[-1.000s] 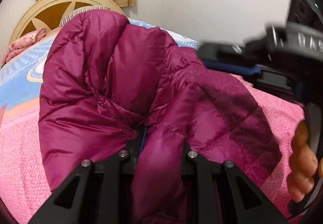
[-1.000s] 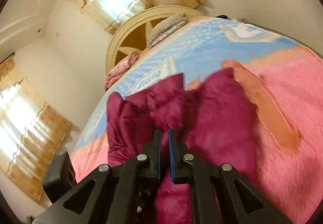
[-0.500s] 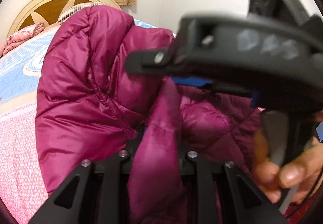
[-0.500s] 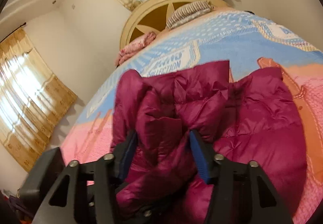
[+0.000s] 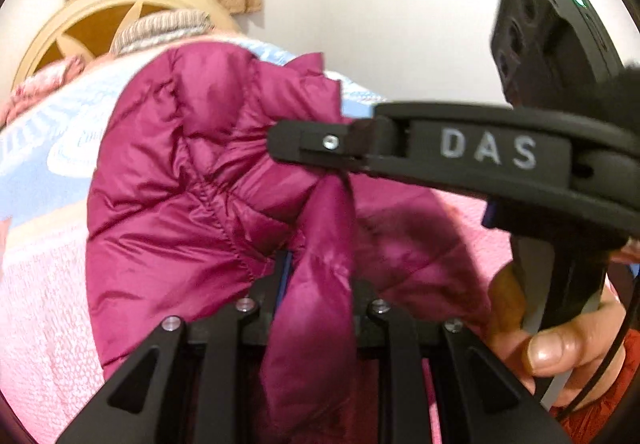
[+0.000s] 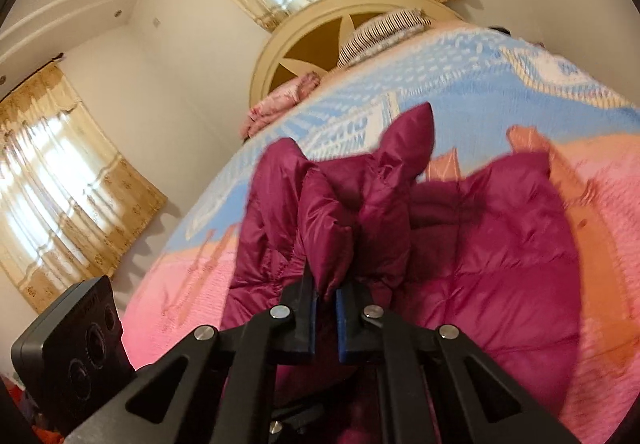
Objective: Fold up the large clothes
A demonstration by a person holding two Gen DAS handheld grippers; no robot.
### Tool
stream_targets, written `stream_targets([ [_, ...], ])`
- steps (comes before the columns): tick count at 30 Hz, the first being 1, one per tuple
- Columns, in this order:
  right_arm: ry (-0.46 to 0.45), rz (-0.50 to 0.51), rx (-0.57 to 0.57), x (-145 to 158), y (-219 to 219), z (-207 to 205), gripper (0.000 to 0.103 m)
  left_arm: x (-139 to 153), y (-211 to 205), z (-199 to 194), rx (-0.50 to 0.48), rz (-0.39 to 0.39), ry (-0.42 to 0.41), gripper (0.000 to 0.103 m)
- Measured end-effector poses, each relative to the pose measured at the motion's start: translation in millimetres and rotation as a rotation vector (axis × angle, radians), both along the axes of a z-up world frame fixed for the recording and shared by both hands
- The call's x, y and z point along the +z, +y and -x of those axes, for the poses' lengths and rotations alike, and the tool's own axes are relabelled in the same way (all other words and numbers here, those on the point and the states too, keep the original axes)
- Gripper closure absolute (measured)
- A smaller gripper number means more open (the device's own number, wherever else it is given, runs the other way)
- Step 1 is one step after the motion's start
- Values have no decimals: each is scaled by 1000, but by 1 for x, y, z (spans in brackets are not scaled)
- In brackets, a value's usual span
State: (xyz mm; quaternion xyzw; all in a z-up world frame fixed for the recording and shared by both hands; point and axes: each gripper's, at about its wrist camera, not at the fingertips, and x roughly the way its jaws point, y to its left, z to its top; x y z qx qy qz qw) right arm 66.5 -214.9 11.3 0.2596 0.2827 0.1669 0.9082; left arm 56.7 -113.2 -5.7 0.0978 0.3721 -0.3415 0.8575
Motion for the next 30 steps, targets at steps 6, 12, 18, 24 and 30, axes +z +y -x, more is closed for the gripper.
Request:
stream_targets([
  [6,-32,1,-28,16,-32,14,97,16,-35,11,-36,-14,12,80],
  [12,49,-76,-90,-19,-79,16,97,-8,-70,2,-50,-75,58,80],
  [18,147,-73,-112,-60,-101,7,97,-35,-94,-7,-50,-126,84,80],
  [24,188,-52,-90,-78,-100,-3,97,-25,-73,-8,-94,7,115,80],
  [30,190,-48,-92,-79,-100,-3,97,22,8,-2,-189,236,152,69],
])
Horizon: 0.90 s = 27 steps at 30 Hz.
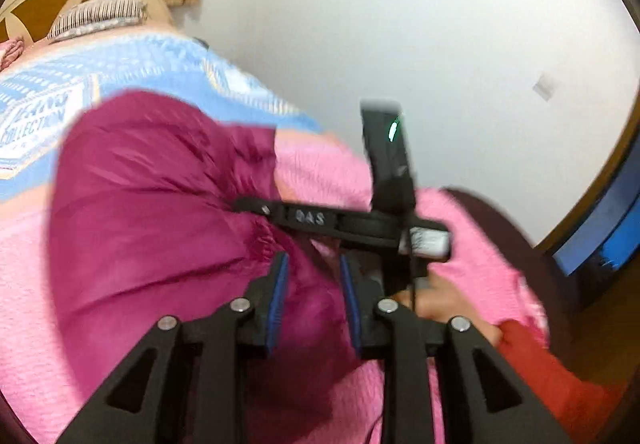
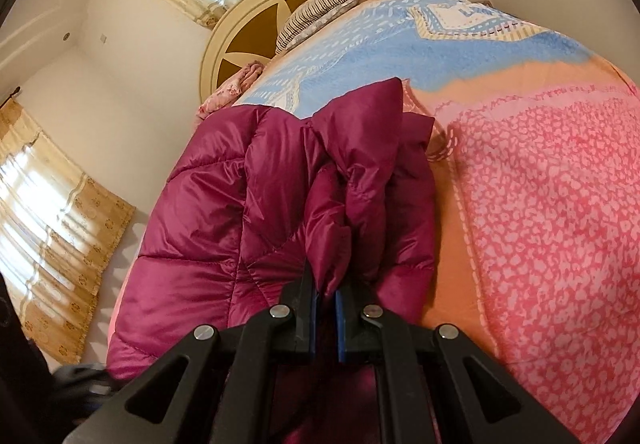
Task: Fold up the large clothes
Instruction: 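Lower the bundle and open the left gripper while the right gripper holds the jacket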
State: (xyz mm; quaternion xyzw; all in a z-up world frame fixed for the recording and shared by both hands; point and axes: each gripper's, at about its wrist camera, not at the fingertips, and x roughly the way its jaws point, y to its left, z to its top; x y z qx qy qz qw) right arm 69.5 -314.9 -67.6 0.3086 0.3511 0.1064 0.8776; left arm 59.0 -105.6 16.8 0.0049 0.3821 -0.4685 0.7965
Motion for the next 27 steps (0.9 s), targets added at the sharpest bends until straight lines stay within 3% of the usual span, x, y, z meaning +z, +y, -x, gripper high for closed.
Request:
stream_targets([
  [3,-5,2,0,1,1,1,97,19,26,-16,132,33,-64,51],
  [5,-13,0,1,1,2,2,97,15,46,-47,271,3,-81,52],
  [8,-17,14,1,3,4,4,97,-13,51,-88,383,-61,-62,52],
  [11,-14,51,25,11,10,0,97,-47,40,-105,397,-85,-9,52],
  [14,-3,31,57,10,7,-10,97,-47,29,-98,405,-94,-57,52],
  [20,35,-248,29,-26,-27,-18,99,-46,-1,-79,404,-257,-129,51],
  [23,31,-166,-3,-17,-23,-9,98,-46,-16,-63,389,-353,-237,51],
  [27,26,10,-104,17,-16,24,91,-50,-13,-67,358,-366,-233,51],
])
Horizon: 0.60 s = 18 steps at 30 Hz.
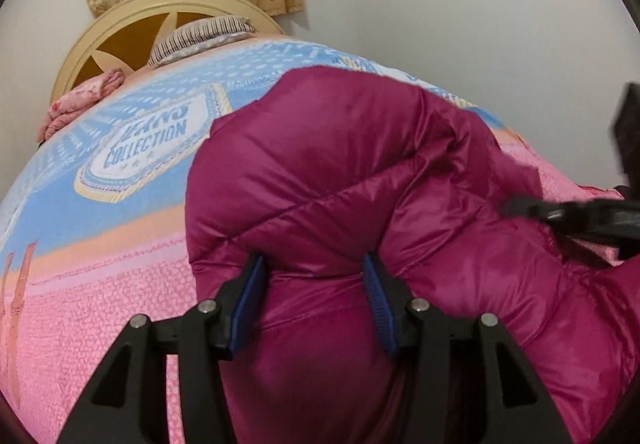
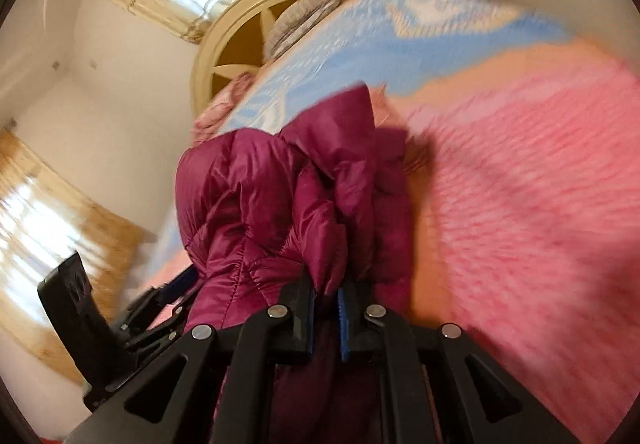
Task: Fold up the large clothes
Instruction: 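Lower the bundle and open the left gripper while the right gripper holds the jacket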
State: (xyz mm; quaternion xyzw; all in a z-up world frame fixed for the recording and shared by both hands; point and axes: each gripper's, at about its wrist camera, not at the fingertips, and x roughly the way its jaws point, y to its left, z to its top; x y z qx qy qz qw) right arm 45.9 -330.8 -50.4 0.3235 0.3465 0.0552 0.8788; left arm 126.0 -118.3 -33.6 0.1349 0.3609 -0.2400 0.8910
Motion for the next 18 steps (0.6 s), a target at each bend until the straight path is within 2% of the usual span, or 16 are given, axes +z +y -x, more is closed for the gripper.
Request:
stream_targets([
  [1,-5,30,-25,12,1,13,88,-1,2,-2,1,7,7,51],
  [4,-78,38,-30,45,4,50,84,0,3,-1,2,10,10,51],
  [6,-121,47,-34,65,9,72,62,0,3,1,1,5,6,51],
  [7,-147,50,-40,72,15,83,37,0,3,1,0,4,6,51],
  [8,-162,49,-37,75,20,89,23,-1,3,-1,0,3,7,51],
  [11,-131,41,47,68,42,98,23,-3,4,-3,-2,2,5,51],
  [13,-55,123,40,55,57,96,24,-3,4,-3,-3,0,6,51],
  [14,-19,179,24,46,64,95,42,-3,4,-3,-5,0,9,51],
  [15,20,180,18,35,67,95,58,-2,4,-3,-5,1,11,51],
  [16,38,114,2,23,66,96,70,-2,4,-2,-9,-1,14,51],
  [18,42,35,-37,10,62,100,74,-2,5,-2,-13,2,17,51],
])
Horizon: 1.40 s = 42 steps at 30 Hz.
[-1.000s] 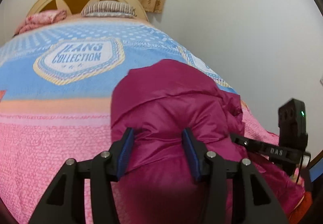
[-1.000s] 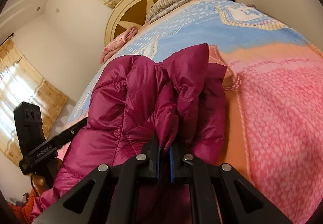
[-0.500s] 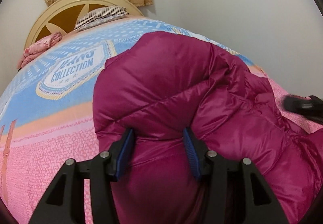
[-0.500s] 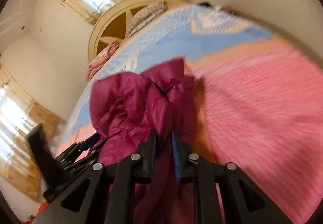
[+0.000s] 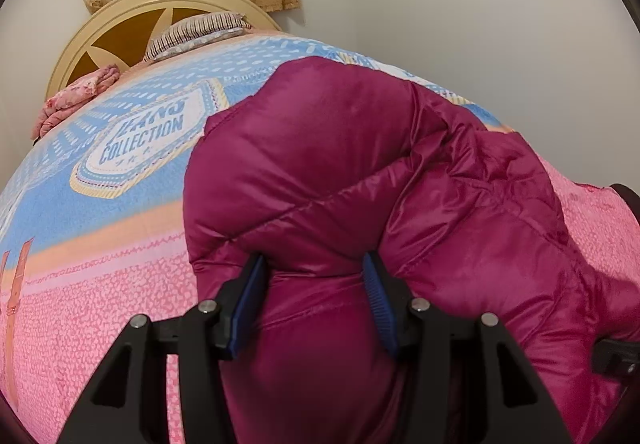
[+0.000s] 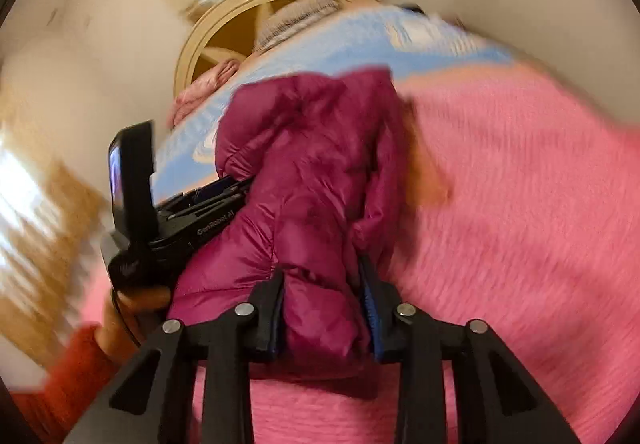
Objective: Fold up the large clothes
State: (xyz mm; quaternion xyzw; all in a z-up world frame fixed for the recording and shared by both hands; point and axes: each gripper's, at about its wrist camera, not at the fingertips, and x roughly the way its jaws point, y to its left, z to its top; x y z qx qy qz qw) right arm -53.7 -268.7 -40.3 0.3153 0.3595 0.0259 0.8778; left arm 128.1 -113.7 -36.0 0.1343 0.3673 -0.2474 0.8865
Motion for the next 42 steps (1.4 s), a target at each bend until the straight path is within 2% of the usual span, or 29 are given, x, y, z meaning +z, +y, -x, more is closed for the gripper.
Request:
stream_targets([
  [2,-6,-55,-28,-10,2,4,77,0,1,0,-1,2,3,49],
  [5,-2,-250,-42,-39,2,10,77,0,5,0,-19,5,11,47],
  [11,12,-363,1,-53,-16,11,81,0,4,3,-21,-5,1,46],
  [12,17,-349,18,-50,-19,11,80,-1,4,4,-22,-6,-4,46],
  [14,30,-293,31,-38,-23,14,69,-1,6,4,-17,5,-1,46],
  [15,38,-231,22,-26,-26,17,65,-1,7,4,-10,13,2,45],
  [16,36,-171,4,-15,-28,19,56,-2,8,4,-4,19,5,45],
  [17,25,-126,-12,-5,-32,19,47,-2,8,4,1,22,4,45],
  [19,-42,-26,-46,21,-39,18,41,-2,8,4,7,23,2,45],
  [20,-59,-13,-53,27,-45,14,37,-1,8,5,8,23,1,45],
  [22,-69,-12,-61,35,-56,-11,34,-1,9,4,9,28,3,45],
  [25,-33,-27,-45,30,-65,-56,34,0,11,4,7,39,11,45],
  [28,14,58,-22,21,-55,-90,36,4,17,2,-1,69,28,45],
  [29,25,99,-10,15,-51,-103,56,6,22,1,-2,94,34,44],
  [30,38,116,11,9,-48,-112,67,10,30,-1,0,129,40,44],
  [31,43,126,19,6,-48,-116,70,13,36,-2,6,156,42,44],
  [33,40,170,24,2,-45,-120,72,24,56,-7,51,223,29,39],
  [35,47,211,36,-3,-39,-125,73,36,63,-17,79,234,-2,37],
  [38,50,213,33,-13,-37,-125,73,56,52,-39,72,231,-21,37],
  [40,37,187,17,-18,-39,-122,73,62,35,-59,50,228,2,37],
  [42,25,178,6,-22,-40,-118,72,57,11,-76,46,178,24,37],
])
